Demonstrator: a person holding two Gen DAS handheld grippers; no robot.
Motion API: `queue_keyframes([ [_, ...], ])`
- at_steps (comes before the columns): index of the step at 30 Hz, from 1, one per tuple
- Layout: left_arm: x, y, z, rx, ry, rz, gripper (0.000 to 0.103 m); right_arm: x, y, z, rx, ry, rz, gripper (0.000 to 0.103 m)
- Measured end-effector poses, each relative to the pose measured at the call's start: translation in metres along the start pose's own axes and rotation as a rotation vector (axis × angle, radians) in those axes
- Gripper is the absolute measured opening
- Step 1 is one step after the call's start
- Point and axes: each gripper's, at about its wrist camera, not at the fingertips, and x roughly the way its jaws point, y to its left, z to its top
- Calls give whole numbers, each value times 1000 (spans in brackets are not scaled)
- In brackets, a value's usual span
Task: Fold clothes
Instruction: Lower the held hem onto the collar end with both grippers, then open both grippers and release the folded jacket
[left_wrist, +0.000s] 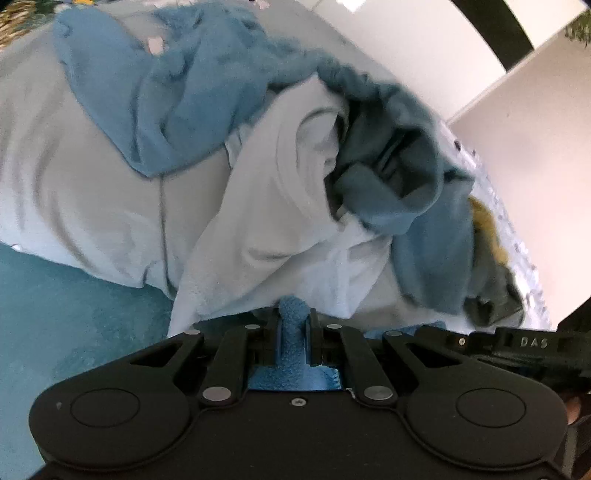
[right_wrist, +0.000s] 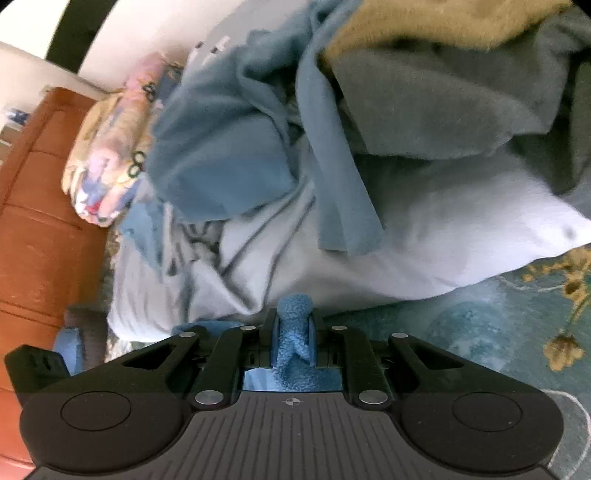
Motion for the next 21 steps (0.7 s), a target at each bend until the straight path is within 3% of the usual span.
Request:
queue_keyframes([
  [7, -77, -13, -18, -38, -96, -68, 8, -70, 19, -26, -52, -37, 94, 13],
  [11, -121, -29, -43, -2, -131, -70, 8, -111, 26, -54, -66, -35, 137, 13],
  [21, -228, -71, -165, 55, -139, -16, 8, -181, 29, -158, -104, 53, 163, 13],
])
